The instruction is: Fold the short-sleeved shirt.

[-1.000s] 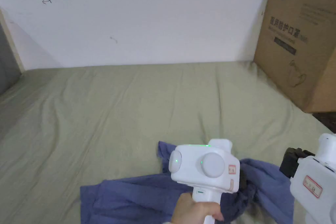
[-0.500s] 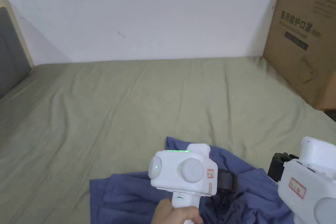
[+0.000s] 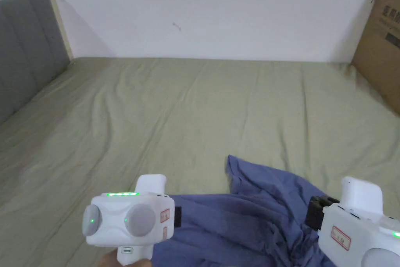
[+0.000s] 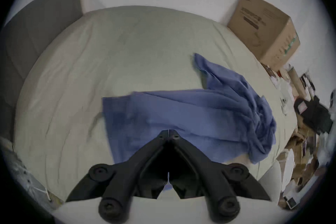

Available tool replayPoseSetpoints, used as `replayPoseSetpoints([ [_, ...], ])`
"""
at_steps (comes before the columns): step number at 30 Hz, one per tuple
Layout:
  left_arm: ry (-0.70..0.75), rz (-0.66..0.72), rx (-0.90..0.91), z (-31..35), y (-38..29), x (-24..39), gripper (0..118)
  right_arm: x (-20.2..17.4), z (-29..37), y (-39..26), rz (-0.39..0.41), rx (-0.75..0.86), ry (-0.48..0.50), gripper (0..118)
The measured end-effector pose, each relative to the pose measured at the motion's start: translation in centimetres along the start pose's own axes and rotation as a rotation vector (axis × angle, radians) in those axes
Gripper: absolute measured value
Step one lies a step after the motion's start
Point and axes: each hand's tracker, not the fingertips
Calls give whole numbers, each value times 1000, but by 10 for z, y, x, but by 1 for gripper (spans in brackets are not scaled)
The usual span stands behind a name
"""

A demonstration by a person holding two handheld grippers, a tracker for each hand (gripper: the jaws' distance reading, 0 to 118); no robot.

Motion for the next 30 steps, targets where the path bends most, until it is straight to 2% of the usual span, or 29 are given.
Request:
replayPoseSetpoints([
  [1, 13, 24, 11, 6, 5, -8, 1, -4, -4, 0, 13, -7, -1, 1],
  [2, 28, 27, 11, 6, 13, -18, 11, -7, -8, 0, 23, -12, -3, 1],
  [4, 64, 25, 37, 7, 31, -32, 77, -10, -15, 1, 25, -21, 1, 1],
  [5, 84, 23, 44, 6, 41, -37, 95, -11, -19, 1, 20, -26, 8, 1],
  [8, 149, -18, 51, -15, 57, -53, 106, -14, -26, 0, 13, -39, 23, 1],
  [9, 170, -29, 33, -24, 61, -55, 102, -15, -28, 0, 18, -44, 23, 1],
  [11, 195, -18, -68, -49, 62, -63, 101, -16, -31, -2, 35, -57, 16, 1],
  [14, 151, 28, -137, -77, 56, -70, 97, -15, -38, -4, 48, -75, 9, 1],
  [16, 131, 50, -153, -89, 50, -71, 89, -12, -41, -6, 47, -85, 5, 1],
  [18, 171, 37, -207, -108, 38, -70, 73, -10, -45, -7, 36, -98, 0, 1],
  [20, 186, -2, -152, -100, 35, -65, 70, -8, -46, -8, 33, -106, 3, 1],
  [23, 186, -7, -166, -93, 43, -65, 41, -6, -47, -9, 35, -113, -3, 1],
  [24, 173, 17, -163, -90, 44, -69, 19, -5, -48, -9, 31, -117, -5, 1],
  [25, 170, 44, -156, -88, 47, -70, 4, -4, -48, -9, 25, -117, -3, 1],
  [27, 168, 27, -154, -82, 44, -65, 3, -1, -47, -9, 11, -116, 5, 1],
  [29, 202, -64, -148, -81, 44, -55, 2, 1, -47, -9, 7, -116, 7, 1],
  [30, 200, -46, -148, -79, 44, -51, 2, 3, -47, -8, 7, -118, 6, 1],
])
